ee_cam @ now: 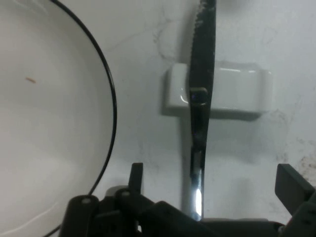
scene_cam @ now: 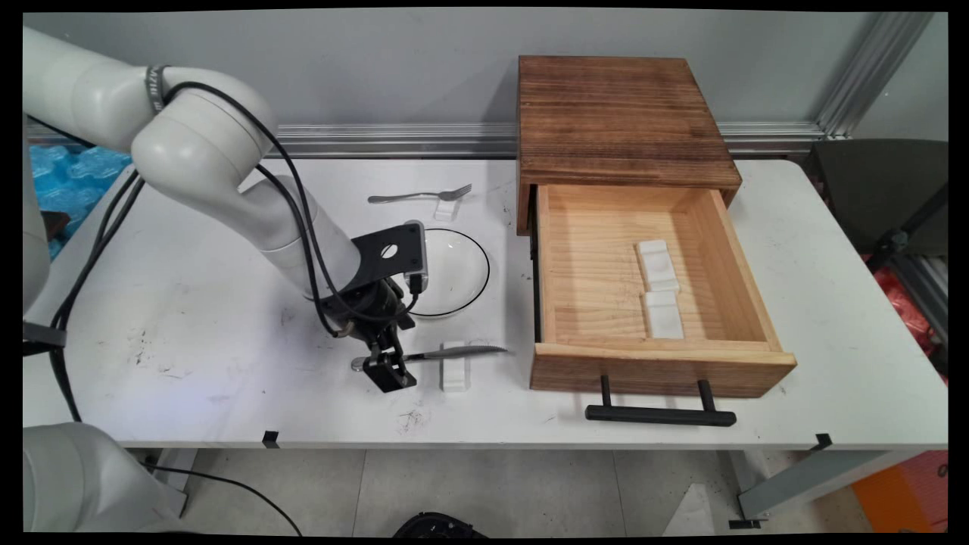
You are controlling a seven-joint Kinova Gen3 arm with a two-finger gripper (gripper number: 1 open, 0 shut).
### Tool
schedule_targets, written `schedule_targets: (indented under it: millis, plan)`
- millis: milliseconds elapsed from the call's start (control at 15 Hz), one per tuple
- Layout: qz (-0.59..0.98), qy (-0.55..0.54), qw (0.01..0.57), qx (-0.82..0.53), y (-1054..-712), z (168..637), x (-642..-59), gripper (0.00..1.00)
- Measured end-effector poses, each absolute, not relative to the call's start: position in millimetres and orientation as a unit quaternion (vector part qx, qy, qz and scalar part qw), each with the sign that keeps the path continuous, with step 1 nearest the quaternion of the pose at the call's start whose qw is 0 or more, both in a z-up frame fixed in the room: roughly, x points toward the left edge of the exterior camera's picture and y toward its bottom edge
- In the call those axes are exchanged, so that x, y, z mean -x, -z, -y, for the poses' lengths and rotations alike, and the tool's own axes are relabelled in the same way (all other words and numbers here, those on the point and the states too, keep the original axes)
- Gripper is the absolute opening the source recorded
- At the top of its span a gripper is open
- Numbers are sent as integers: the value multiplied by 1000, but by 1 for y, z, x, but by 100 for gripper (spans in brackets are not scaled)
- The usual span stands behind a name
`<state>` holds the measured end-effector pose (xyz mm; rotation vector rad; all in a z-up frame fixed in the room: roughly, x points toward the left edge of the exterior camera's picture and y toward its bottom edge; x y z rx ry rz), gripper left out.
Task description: Pick up the knife from the right of the white plate
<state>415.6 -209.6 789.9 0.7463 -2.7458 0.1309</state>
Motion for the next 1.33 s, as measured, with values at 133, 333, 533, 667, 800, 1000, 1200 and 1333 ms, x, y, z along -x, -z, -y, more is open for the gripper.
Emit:
schedule_targets:
  millis: [133, 333, 533, 667, 800, 1000, 1200, 1333]
  plan:
    - [953, -47, 149, -260, -787, 213, -415, 100]
    - [952, -48, 154, -260, -784, 216, -414, 100]
    - [952, -49, 158, -259, -781, 219, -412, 100]
    - [951, -48, 160, -258, -779, 220, -412, 100]
    - [951, -48, 162, -258, -777, 221, -412, 100]
    - [951, -47, 163, -258, -775, 221, -411, 100]
    - [951, -46, 164, -257, -775, 220, -411, 0]
    - [951, -45, 165, -256, -775, 220, -411, 0]
